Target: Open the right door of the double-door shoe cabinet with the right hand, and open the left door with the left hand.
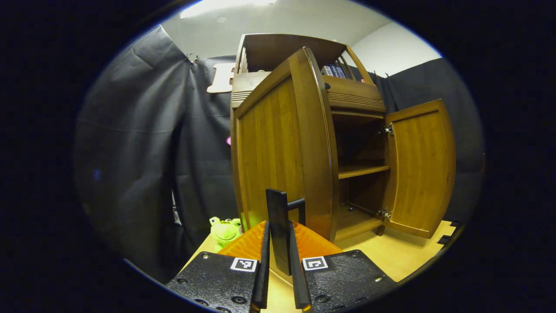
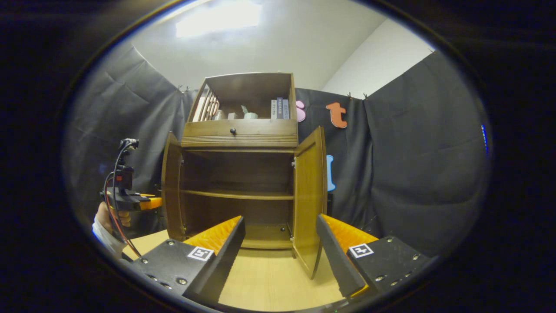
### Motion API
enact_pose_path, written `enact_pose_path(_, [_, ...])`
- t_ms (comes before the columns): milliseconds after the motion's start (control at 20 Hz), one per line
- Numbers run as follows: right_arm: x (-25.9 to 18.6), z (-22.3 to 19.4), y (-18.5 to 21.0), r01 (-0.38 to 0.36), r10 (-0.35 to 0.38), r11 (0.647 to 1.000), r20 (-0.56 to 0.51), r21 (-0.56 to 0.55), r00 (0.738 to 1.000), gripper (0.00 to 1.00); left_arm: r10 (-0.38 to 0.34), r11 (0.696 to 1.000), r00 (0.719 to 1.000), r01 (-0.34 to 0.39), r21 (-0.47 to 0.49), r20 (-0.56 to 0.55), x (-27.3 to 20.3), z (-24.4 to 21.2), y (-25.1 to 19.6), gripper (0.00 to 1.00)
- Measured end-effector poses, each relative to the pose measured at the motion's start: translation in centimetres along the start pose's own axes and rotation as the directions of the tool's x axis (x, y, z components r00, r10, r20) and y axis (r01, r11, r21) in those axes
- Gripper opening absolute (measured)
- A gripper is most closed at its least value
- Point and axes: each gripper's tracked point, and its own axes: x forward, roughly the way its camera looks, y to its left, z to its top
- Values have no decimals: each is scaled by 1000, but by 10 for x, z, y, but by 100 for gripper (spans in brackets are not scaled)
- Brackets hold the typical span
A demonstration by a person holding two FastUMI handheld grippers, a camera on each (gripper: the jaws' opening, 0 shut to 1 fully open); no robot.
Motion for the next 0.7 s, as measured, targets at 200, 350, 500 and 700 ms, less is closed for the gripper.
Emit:
enact_pose_path(200, [4, -7, 14, -20, 21, 1000, -8, 6, 1000, 97, 106, 994, 994, -106, -6, -36, 4, -8, 46, 22])
enact_pose_path(350, [11, -16, 23, -35, 35, 999, -30, -3, 999, 92, 69, 997, 997, -71, -44, -31, -4, -6, 58, 14])
enact_pose_path(500, [15, -22, 33, -50, 50, 999, -45, -6, 998, 93, 54, 997, 998, -55, -50, -26, -5, -7, 77, 19])
enact_pose_path(700, [19, -17, 45, -62, 62, 998, -32, -9, 998, 100, 40, 999, 999, -40, -36, 1, -7, -6, 102, 66])
